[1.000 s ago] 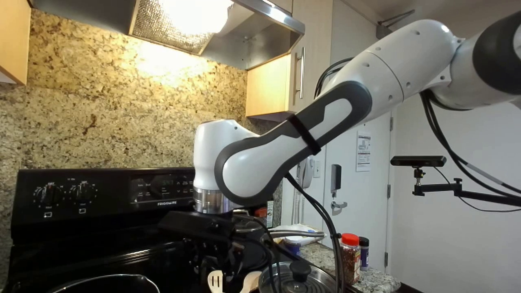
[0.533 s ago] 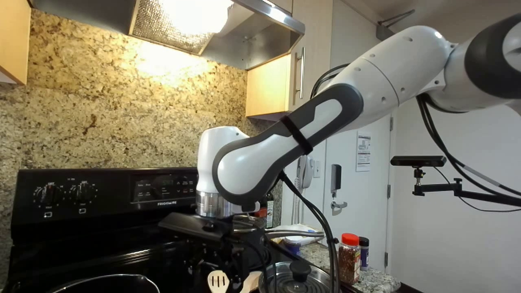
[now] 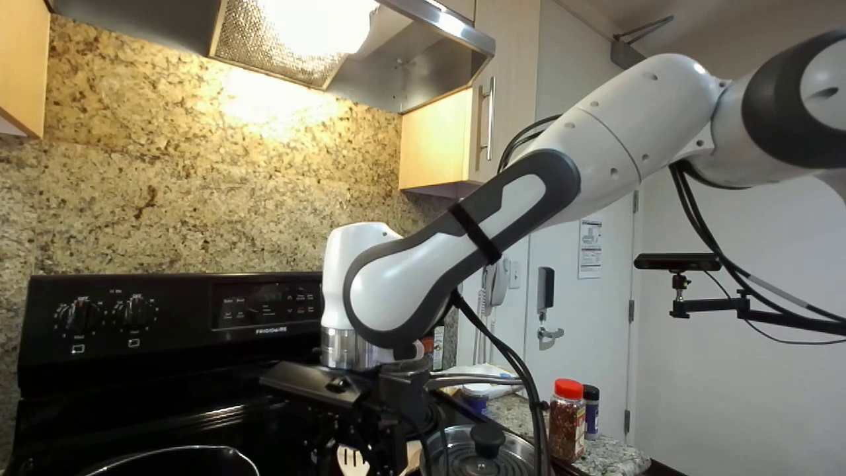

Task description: Pick up the the wooden spoon from the stove and put it on top of the container on the countertop.

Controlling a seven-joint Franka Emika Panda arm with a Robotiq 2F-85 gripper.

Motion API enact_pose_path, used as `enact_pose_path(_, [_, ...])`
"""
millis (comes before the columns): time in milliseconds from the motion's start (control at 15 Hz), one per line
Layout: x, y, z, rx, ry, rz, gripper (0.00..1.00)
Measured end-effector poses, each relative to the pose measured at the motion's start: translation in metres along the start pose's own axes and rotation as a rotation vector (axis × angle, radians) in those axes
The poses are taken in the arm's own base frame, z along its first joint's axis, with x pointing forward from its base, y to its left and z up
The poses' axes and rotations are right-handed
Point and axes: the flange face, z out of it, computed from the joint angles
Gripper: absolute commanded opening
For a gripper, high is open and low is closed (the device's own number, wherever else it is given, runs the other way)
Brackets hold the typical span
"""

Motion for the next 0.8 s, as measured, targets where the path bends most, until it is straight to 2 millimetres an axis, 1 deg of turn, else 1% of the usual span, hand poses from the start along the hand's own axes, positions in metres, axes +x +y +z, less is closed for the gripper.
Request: enact_pose_path(800, [0.006,-0.003,0.028,-0.027,-0.056,0.068,1.00])
